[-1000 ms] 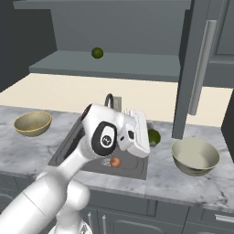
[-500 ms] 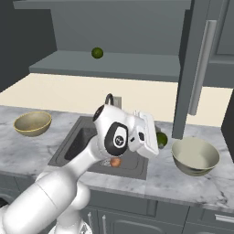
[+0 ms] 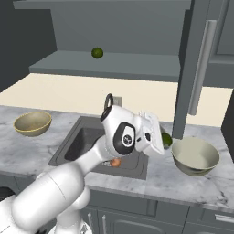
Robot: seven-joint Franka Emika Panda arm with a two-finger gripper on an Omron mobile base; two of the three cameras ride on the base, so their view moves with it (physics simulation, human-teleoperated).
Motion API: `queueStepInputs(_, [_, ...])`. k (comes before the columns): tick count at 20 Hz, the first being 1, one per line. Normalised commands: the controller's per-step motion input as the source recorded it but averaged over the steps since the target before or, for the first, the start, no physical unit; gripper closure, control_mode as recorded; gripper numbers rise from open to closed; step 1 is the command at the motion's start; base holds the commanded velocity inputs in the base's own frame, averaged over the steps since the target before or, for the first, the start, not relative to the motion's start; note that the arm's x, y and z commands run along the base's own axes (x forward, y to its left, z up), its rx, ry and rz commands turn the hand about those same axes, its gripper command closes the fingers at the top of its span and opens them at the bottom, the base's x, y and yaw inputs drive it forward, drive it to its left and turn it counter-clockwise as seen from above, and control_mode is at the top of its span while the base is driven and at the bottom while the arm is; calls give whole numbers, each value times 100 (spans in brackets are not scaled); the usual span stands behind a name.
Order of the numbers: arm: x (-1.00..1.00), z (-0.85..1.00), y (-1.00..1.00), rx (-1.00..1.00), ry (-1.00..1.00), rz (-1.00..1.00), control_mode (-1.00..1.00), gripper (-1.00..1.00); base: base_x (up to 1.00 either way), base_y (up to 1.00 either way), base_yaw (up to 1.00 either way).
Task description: Pick the limes from the cabinet and place them in one bowl. Pick the onion from the sink and place it in the other bowl.
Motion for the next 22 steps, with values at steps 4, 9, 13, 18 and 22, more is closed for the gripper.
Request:
queueStepInputs(4, [16,-15,-16,0,0,0,-100,100,0,0,0])
queueStepInputs(9, [21,-13,-16,1,5,0,-100,100,0,0,0])
queueStepInputs(13, [16,-11,-17,2,8,1,-100,100,0,0,0])
queueStepInputs(18, [11,-8,-20,3,4,2,-100,100,0,0,0])
queueStepInputs(22, [11,-12,-21,4,3,4,-100,100,0,0,0])
